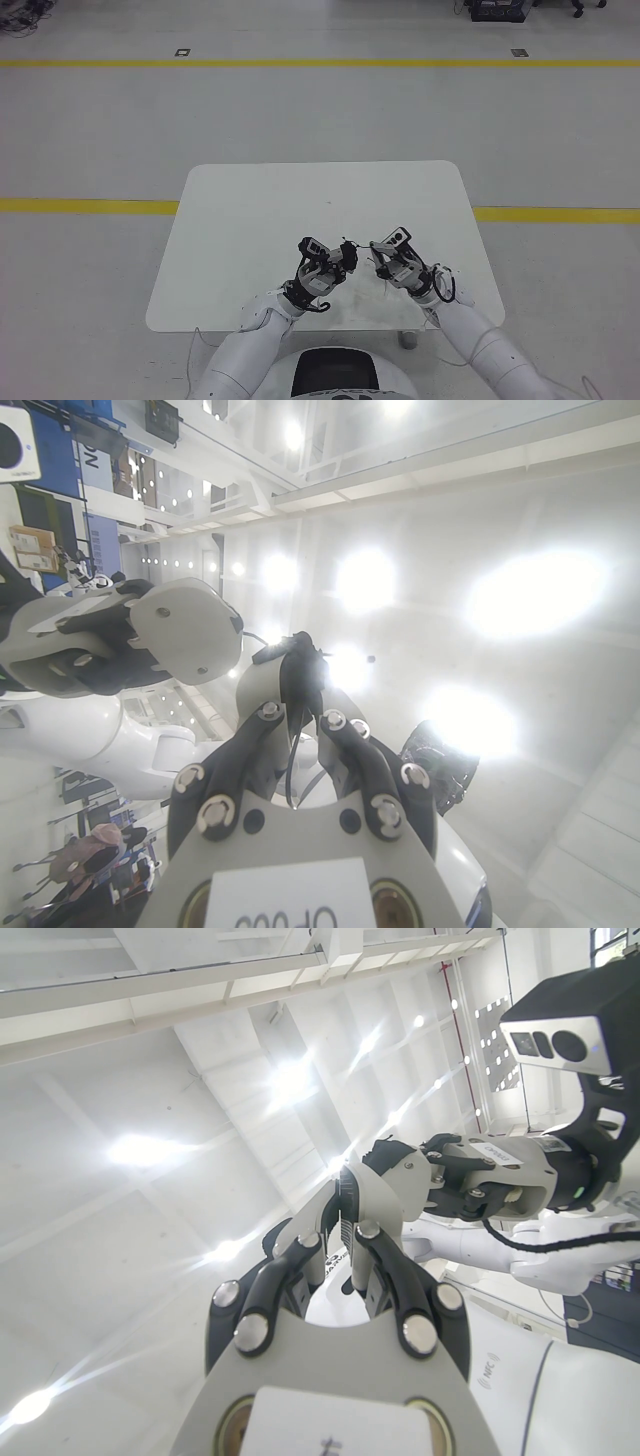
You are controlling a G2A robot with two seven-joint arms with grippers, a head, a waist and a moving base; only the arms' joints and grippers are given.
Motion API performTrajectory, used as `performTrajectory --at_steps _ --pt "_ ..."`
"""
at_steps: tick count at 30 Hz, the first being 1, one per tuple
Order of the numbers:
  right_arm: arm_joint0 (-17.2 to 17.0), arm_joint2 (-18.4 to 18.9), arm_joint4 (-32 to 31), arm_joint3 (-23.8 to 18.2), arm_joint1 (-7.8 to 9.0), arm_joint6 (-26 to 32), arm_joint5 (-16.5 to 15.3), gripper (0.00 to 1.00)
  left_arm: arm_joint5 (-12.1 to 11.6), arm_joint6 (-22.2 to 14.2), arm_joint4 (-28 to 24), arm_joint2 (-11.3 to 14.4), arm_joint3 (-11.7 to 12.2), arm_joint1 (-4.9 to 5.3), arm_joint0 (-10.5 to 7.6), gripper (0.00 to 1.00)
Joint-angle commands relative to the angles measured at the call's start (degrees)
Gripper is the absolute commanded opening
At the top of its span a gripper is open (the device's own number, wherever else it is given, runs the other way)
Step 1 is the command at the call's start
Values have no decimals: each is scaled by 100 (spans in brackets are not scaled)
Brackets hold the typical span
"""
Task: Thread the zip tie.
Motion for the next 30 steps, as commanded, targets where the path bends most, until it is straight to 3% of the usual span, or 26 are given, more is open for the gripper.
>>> performTrajectory --at_steps 1,30 --pt "-8 15 0 9 -1 0 -2 0 0 0 0 0 0 0 0 0" --pt "-1 152 43 229 -65 0 65 0 0 0 0 0 0 0 0 0"
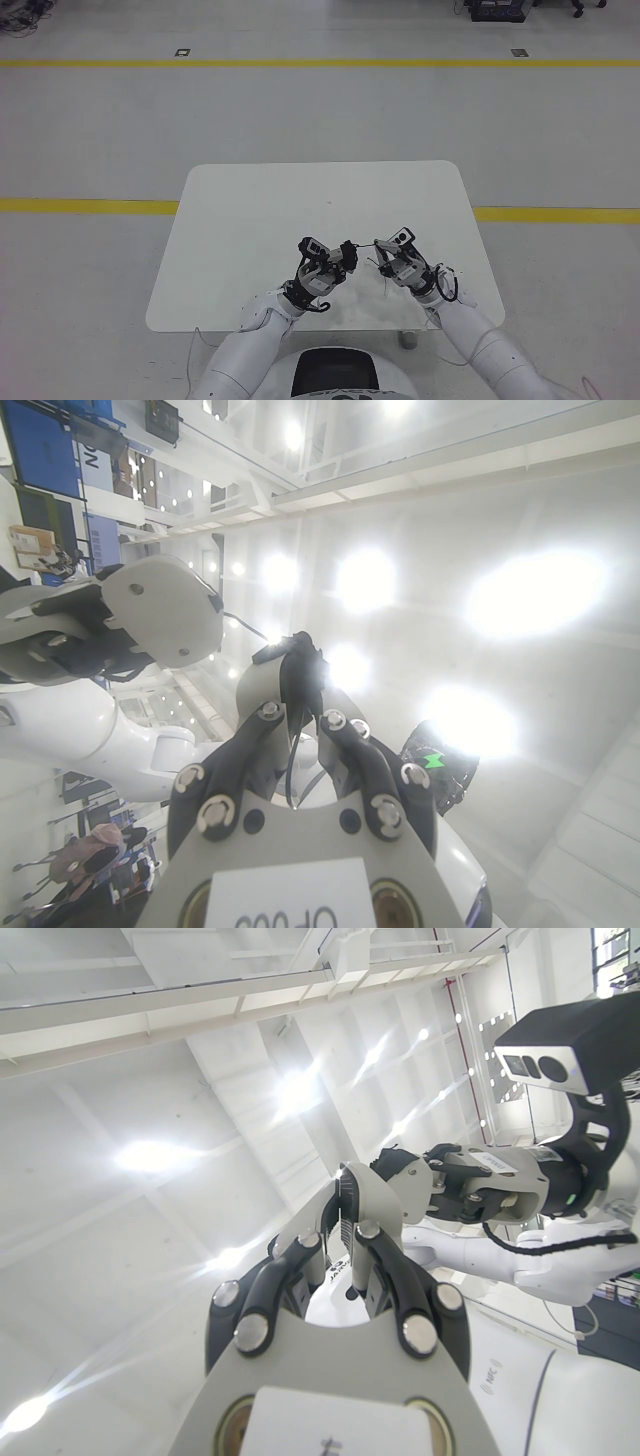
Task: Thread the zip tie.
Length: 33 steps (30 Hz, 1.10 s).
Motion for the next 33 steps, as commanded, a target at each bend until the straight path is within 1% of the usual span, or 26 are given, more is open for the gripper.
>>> performTrajectory --at_steps 1,33 --pt "5 9 5 24 -4 0 8 0 0 0 0 0 0 0 0 0" --pt "-32 187 12 152 -22 0 70 0 0 0 0 0 0 0 0 0"
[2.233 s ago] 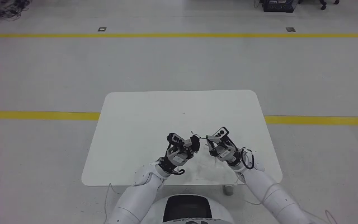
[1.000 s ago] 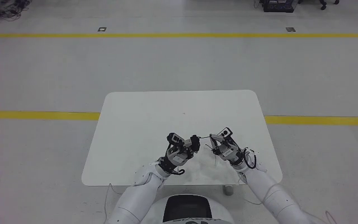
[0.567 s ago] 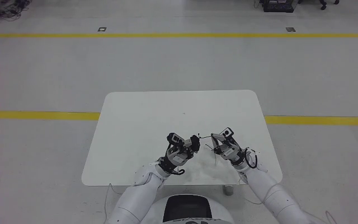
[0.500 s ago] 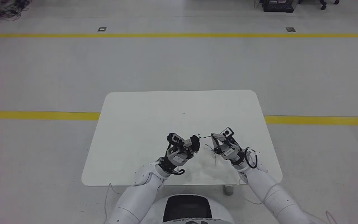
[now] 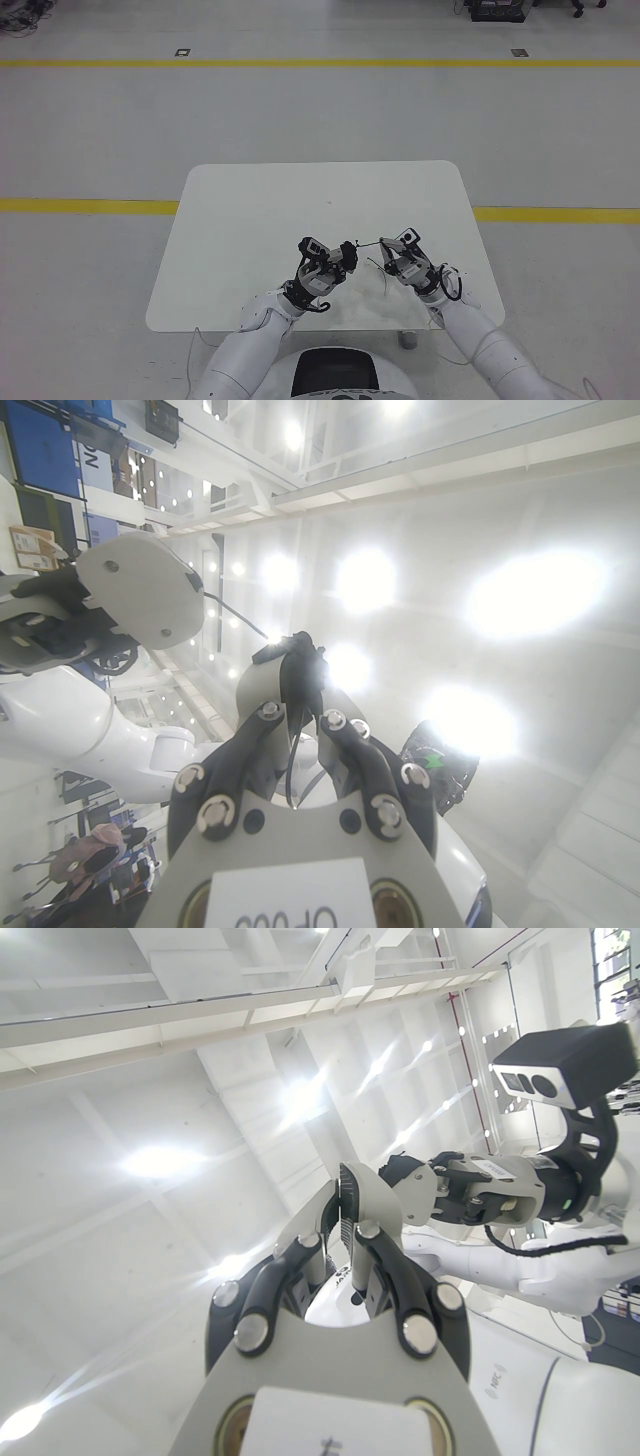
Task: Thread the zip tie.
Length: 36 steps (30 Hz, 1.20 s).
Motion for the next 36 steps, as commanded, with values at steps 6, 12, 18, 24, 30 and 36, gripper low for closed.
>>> performTrajectory --at_steps 6,12,18,24,30,36 --pt "-8 25 4 16 -4 0 0 0 0 0 0 0 0 0 0 0" --pt "-15 58 4 27 -3 0 -2 0 0 0 0 0 0 0 0 0" --pt "-25 108 -2 41 5 0 1 0 0 0 0 0 0 0 0 0" --pt "-39 140 -8 35 8 0 2 0 0 0 0 0 0 0 0 0" --pt "-46 172 -11 43 11 0 12 0 0 0 0 0 0 0 0 0" --pt "-70 215 -19 41 19 0 -3 0 0 0 0 0 0 0 0 0"
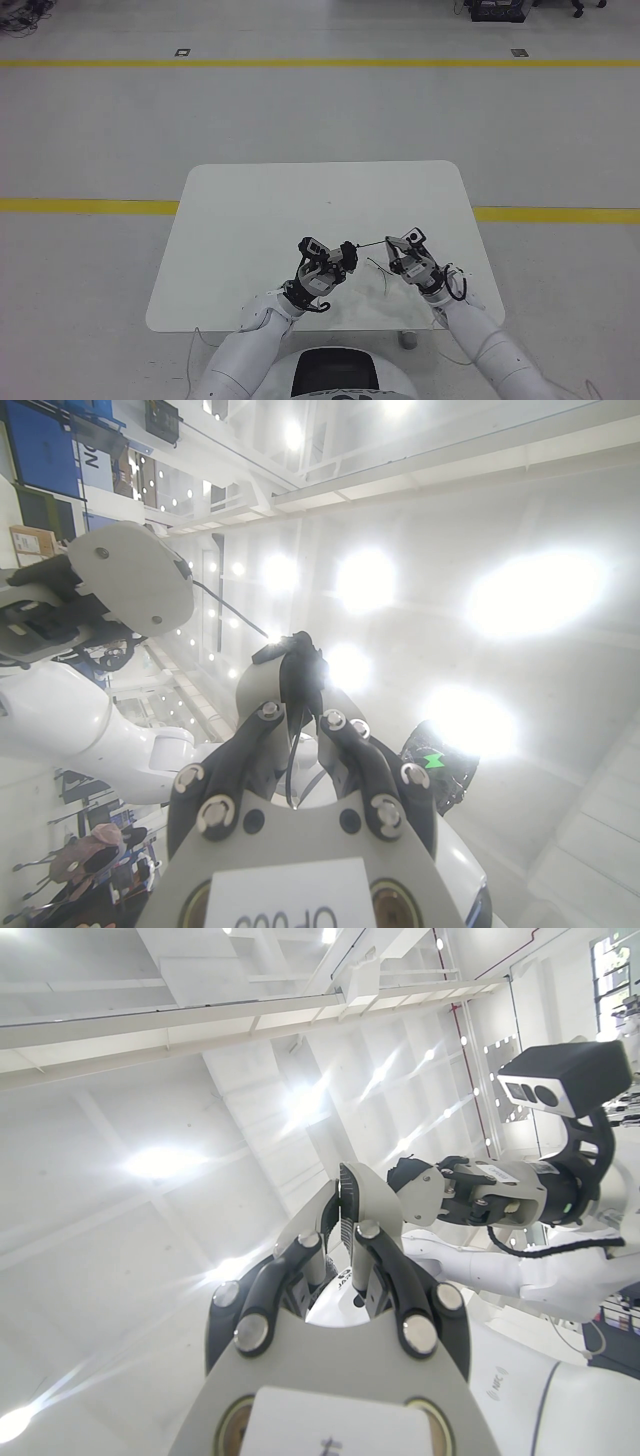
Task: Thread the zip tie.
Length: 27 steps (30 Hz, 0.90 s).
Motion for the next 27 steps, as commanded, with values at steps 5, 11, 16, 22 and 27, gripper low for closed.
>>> performTrajectory --at_steps 5,11,16,22,27 --pt "-20 78 -157 43 34 0 -85 56 0 0 0 0 0 0 0 0" --pt "-182 414 -240 -85 129 0 -388 100 0 0 0 0 0 0 0 0" --pt "-307 552 -279 -214 172 0 -468 100 0 0 0 0 0 0 0 0" --pt "-307 552 -279 -214 172 0 -468 100 0 0 0 0 0 0 0 0" --pt "-485 852 -821 -508 238 -488 -1165 100 0 222 5 -4 -192 27 63 0"
